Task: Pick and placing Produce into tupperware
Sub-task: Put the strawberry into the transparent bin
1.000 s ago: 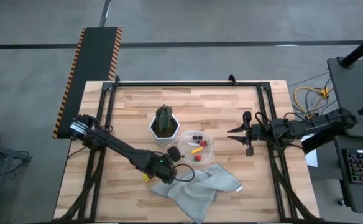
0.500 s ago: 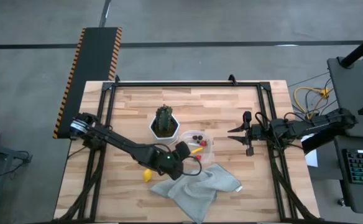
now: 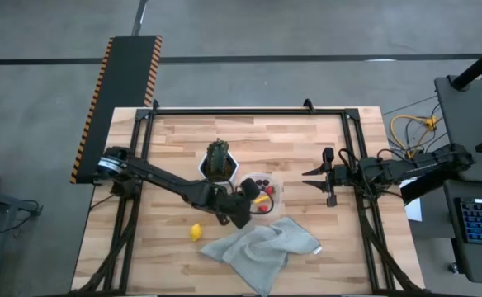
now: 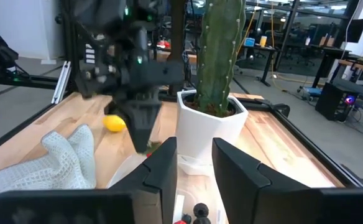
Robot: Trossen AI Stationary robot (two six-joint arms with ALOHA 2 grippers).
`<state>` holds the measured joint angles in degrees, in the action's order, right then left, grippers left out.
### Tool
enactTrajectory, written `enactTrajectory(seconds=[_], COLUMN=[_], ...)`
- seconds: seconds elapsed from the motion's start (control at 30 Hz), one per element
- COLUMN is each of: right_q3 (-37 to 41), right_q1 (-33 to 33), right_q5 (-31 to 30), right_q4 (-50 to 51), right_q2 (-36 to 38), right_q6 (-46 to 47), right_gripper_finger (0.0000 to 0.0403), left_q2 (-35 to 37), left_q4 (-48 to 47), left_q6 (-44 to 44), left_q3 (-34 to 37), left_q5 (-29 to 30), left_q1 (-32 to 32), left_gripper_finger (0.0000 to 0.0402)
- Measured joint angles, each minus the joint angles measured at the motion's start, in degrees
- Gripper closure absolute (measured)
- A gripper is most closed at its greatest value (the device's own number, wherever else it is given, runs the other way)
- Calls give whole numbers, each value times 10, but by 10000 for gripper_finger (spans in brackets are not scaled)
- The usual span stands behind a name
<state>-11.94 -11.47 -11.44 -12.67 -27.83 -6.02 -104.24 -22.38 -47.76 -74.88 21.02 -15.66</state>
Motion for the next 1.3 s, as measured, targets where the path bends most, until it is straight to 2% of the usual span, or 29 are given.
enactTrajectory(seconds=[0.3, 0.9, 1.17, 1.3], right_q3=[0, 0, 0, 0], right_q1=[0, 0, 0, 0], right_q5=[0, 14, 14, 14], right_q4=[4, 4, 4, 4], right_q2=[0, 0, 0, 0], right_q6=[0, 11, 10, 10], right_gripper_finger=[305, 304, 303, 303], left_q2=[-51, -53, -53, -53], left_q4=[6, 9, 9, 9], left_q6=[-52, -51, -51, -51], left_q3=[-9, -10, -10, -10], left_q5=[19, 15, -5, -6], left_q1=[0, 2, 3, 3], left_gripper_finger=[401, 401, 401, 382])
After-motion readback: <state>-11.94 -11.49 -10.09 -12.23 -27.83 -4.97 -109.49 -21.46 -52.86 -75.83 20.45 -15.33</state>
